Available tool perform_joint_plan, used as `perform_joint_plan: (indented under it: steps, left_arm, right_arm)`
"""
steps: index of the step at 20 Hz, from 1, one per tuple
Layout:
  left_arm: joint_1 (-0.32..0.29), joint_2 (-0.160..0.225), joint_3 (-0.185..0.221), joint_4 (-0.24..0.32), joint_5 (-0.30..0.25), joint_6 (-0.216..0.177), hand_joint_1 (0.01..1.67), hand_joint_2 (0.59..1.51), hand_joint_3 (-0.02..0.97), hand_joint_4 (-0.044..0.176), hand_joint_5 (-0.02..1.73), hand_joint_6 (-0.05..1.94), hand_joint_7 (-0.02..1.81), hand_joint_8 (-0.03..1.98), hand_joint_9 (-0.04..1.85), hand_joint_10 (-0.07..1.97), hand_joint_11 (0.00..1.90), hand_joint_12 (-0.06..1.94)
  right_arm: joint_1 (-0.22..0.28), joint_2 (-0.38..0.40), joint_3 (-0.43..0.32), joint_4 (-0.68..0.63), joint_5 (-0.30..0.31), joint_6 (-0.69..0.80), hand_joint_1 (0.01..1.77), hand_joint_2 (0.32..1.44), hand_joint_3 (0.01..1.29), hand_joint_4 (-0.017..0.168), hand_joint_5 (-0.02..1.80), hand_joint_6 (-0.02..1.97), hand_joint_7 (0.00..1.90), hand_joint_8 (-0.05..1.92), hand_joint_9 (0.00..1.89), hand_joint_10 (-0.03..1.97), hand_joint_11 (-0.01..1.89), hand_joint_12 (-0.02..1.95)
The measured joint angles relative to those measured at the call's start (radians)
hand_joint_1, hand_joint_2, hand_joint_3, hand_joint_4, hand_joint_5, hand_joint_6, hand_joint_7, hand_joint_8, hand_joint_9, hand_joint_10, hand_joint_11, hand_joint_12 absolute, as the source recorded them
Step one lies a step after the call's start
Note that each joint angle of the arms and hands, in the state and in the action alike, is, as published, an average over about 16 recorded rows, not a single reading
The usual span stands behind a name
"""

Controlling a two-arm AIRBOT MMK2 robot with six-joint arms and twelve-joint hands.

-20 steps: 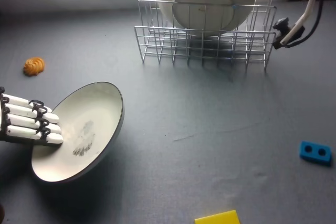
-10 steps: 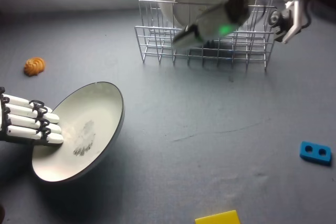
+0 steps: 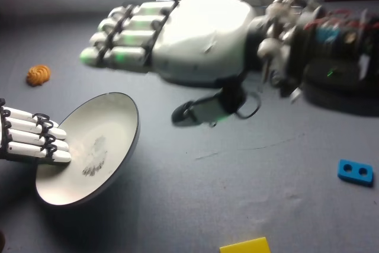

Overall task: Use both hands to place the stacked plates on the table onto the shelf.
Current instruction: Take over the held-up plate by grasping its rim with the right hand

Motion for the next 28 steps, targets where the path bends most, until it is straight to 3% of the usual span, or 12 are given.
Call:
perform_joint_plan:
  steps: [5, 14, 20, 28]
  left_arm:
    - [0.000, 0.000, 0.000, 0.000, 0.000, 0.000, 0.02, 1.092, 0.021, -0.006, -0.01, -0.03, 0.00, -0.01, -0.03, -0.05, 0.03, 0.03]
    - [-0.002, 0.000, 0.000, 0.001, 0.000, -0.001, 0.01, 1.088, 0.020, -0.006, -0.01, -0.03, 0.00, -0.01, -0.03, -0.05, 0.03, 0.03]
    - [-0.007, -0.001, 0.000, 0.006, 0.000, -0.003, 0.02, 1.087, 0.021, -0.006, -0.01, -0.03, 0.00, -0.01, -0.03, -0.05, 0.03, 0.03]
    - [-0.031, -0.001, 0.001, 0.026, -0.004, -0.012, 0.02, 1.093, 0.021, -0.008, -0.01, -0.04, 0.00, -0.01, -0.02, -0.05, 0.02, 0.02]
  right_arm:
    - [-0.042, -0.099, 0.045, 0.013, -0.040, -0.032, 1.10, 1.03, 0.01, 0.003, 0.02, 0.03, 0.02, 0.01, 0.01, 0.00, 0.02, 0.02]
    - [-0.090, -0.290, 0.197, 0.015, -0.099, -0.074, 1.14, 1.03, 0.01, 0.003, 0.03, 0.03, 0.03, 0.01, 0.02, 0.00, 0.02, 0.04]
    - [-0.096, -0.363, 0.271, 0.015, -0.103, -0.092, 1.15, 1.05, 0.01, 0.003, 0.20, 0.03, 0.22, 0.00, 0.21, 0.04, 0.08, 0.50]
    - [-0.090, -0.384, 0.295, 0.013, -0.077, -0.104, 1.13, 1.06, 0.01, -0.004, 0.55, 0.22, 0.63, 0.11, 0.67, 0.10, 0.42, 1.13]
